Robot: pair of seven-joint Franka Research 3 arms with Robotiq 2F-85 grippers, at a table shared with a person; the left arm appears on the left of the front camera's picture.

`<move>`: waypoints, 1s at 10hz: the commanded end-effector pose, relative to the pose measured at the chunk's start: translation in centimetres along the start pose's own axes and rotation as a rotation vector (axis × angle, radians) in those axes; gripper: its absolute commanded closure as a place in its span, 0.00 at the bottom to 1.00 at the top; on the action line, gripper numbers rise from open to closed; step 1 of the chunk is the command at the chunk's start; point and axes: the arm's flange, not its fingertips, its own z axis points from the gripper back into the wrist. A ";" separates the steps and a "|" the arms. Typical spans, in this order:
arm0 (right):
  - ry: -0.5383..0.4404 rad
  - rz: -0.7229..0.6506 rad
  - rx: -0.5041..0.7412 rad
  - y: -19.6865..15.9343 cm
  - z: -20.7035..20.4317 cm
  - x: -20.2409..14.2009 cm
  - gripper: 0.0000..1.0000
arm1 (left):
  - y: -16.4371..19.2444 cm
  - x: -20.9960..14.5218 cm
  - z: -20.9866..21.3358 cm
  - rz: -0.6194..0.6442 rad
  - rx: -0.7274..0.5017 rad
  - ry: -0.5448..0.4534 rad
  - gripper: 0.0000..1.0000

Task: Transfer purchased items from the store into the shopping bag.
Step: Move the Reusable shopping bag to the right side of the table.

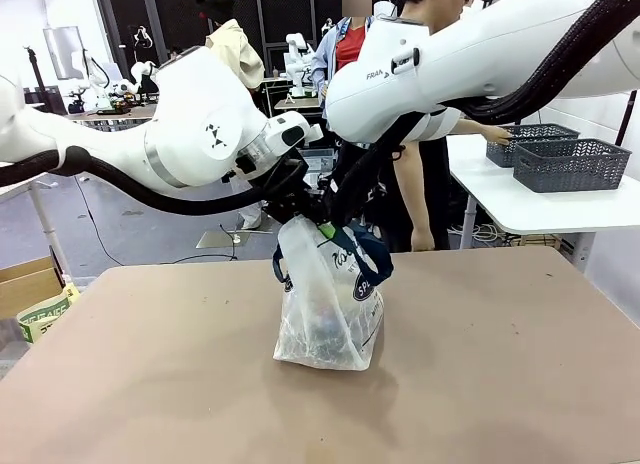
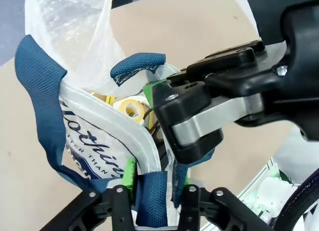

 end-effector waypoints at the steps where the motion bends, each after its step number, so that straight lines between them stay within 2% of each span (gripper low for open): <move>1: 0.010 0.023 0.010 0.0 -0.2 0.6 1.00 | -0.6 -0.3 0.2 0.019 0.054 0.007 1.00; 10: 0.018 0.030 0.034 -0.1 0.0 0.2 1.00 | -1.2 -0.7 1.5 0.016 0.118 0.045 1.00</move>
